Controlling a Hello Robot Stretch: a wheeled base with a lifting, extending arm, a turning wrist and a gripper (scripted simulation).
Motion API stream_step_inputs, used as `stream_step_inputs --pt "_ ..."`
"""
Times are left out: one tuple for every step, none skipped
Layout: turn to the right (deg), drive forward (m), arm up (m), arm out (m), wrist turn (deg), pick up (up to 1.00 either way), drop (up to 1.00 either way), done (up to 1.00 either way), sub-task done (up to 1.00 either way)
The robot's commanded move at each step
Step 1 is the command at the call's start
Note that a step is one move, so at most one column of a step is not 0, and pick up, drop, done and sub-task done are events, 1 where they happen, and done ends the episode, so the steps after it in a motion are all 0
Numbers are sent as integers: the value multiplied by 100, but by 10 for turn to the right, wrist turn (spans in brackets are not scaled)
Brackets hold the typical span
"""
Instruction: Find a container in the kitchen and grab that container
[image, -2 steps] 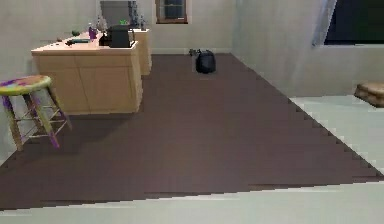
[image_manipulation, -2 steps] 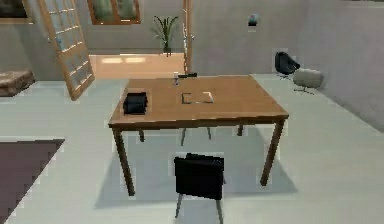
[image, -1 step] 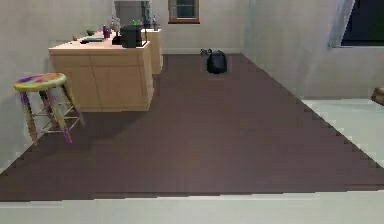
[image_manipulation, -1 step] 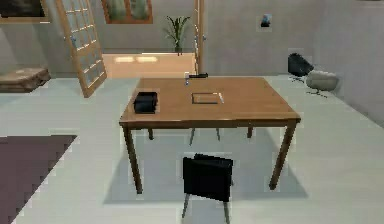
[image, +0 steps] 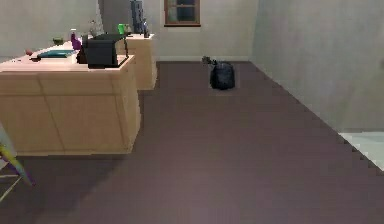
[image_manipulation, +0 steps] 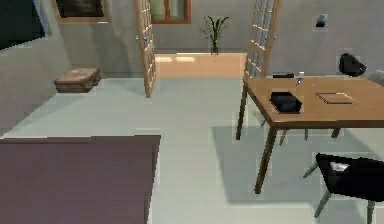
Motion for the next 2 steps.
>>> stream_step_inputs --pt "0 100 0 0 0 0 0 0 0" --pt "0 55 0 0 0 0 0 0 0"
